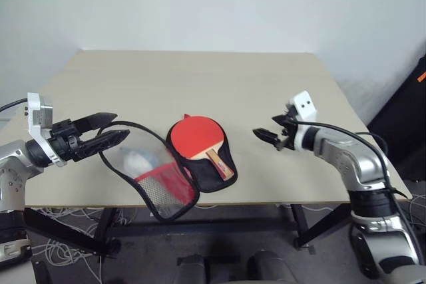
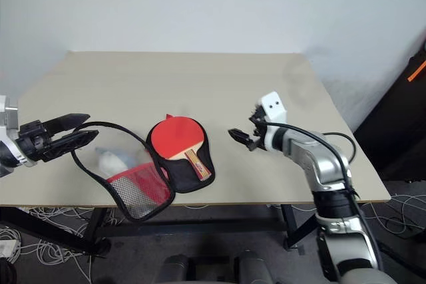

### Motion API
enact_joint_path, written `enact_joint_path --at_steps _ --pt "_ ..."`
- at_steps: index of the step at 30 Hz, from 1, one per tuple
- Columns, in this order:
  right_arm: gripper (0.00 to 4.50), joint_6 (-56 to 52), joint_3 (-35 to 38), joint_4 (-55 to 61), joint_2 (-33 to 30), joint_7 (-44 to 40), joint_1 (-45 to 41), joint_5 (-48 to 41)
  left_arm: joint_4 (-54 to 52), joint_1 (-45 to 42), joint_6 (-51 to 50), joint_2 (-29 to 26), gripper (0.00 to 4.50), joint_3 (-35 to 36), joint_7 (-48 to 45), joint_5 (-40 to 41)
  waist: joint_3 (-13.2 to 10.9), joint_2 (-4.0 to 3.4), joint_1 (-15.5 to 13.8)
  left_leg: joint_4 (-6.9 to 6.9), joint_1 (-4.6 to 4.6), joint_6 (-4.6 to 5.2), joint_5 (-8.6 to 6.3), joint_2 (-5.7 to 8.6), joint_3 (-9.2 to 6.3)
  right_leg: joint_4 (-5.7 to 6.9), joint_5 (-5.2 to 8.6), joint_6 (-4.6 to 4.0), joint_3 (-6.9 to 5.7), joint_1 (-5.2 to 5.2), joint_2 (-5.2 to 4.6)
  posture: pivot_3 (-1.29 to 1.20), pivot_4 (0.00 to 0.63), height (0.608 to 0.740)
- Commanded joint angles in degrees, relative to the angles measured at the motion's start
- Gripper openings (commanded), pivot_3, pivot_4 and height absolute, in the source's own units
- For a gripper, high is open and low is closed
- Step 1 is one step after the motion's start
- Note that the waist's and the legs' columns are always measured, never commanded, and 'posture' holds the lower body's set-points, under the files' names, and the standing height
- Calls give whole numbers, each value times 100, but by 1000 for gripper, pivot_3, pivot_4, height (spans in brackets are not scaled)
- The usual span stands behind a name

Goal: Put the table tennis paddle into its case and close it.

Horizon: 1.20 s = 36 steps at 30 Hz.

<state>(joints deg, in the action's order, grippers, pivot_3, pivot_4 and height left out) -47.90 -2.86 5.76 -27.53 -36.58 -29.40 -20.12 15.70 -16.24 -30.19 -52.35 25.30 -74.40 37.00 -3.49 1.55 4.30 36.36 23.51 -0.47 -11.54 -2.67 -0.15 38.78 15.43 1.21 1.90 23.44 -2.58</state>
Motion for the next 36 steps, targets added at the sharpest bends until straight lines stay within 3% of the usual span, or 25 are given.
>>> enact_joint_path --at_steps 1,6,12,21,30,36 --pt "4471 283 261 100 -323 -242 15 -39 288 -94 173 -309 4500 408 -50 53 0 0 5 0 0 0 0 -2 1 1 -1 -1 1 1 2 0 0 740" --pt "4471 117 708 82 -610 -82 346 -103 1924 -141 799 -783 4500 668 -40 -306 0 1 -22 1 -1 0 0 -3 5 -2 -1 -3 3 1 2 0 0 740" --pt "4471 -41 833 370 -511 123 660 -174 2700 -146 1280 -579 4500 556 137 -569 2 2 -63 4 1 1 1 -1 11 -3 -1 -3 1 0 -10 0 0 740" --pt "4471 -111 841 451 -590 197 584 -249 936 97 891 791 4500 109 918 -425 8 12 -177 7 3 7 -3 0 33 -3 -7 0 15 1 -12 0 0 740" --pt "4471 -143 822 386 -556 273 567 -252 -576 -73 158 1330 4500 -133 1364 54 9 13 -175 14 -1 12 -5 0 45 -3 -10 12 31 0 -5 0 0 740" --pt "4471 -139 847 349 -607 209 539 -295 -1034 -455 -11 1884 4500 -525 1889 87 9 13 -178 26 1 20 -10 1 49 -3 -15 19 38 -4 -3 0 0 740"
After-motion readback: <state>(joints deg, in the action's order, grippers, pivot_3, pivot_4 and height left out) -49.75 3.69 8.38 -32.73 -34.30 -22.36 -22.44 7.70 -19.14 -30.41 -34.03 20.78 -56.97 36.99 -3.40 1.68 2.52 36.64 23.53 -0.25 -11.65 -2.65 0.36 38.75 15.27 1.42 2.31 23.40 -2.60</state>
